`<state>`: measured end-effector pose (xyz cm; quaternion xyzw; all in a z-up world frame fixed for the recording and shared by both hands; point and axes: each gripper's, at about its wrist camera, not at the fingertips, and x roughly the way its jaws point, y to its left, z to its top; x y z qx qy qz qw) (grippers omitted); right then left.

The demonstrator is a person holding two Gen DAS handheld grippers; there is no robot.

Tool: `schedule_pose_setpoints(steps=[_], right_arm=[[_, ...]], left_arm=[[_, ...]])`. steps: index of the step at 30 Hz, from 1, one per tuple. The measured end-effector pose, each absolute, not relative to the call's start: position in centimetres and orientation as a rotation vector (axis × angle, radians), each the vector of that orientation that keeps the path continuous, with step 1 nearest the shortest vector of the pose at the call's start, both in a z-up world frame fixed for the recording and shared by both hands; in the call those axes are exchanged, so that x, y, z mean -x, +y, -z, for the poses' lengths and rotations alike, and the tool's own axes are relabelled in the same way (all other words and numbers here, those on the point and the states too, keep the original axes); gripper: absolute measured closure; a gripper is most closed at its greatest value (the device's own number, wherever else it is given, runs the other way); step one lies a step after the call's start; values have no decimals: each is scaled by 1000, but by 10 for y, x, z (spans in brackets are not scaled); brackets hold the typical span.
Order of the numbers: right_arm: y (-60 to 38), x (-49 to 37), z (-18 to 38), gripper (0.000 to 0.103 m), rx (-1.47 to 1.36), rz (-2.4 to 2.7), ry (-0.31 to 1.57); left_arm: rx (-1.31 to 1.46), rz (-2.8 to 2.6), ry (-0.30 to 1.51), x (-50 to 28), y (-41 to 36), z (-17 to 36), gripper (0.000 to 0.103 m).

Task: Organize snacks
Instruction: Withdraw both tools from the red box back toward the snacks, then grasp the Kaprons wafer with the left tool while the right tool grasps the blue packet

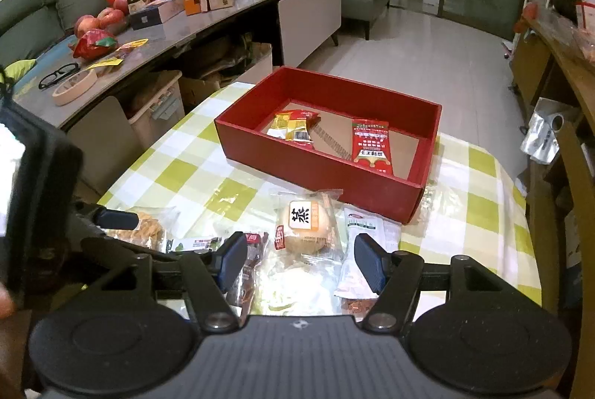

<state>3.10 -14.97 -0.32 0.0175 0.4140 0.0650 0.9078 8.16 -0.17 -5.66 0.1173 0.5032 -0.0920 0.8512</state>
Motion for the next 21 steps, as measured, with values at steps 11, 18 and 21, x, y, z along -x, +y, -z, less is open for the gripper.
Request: schedule_pose_setpoints(steps=[11, 18, 21], right_arm=[[-158, -28, 18, 30, -49, -153, 925], [-154, -32, 37, 30, -57, -177, 998], [-152, -33, 44, 30, -52, -189, 1025]], left_arm=[[-518, 455, 1027, -83, -12, 89, 16], [-665, 622, 1010, -83, -19, 111, 10], [-705, 668, 973, -90, -19, 117, 1]])
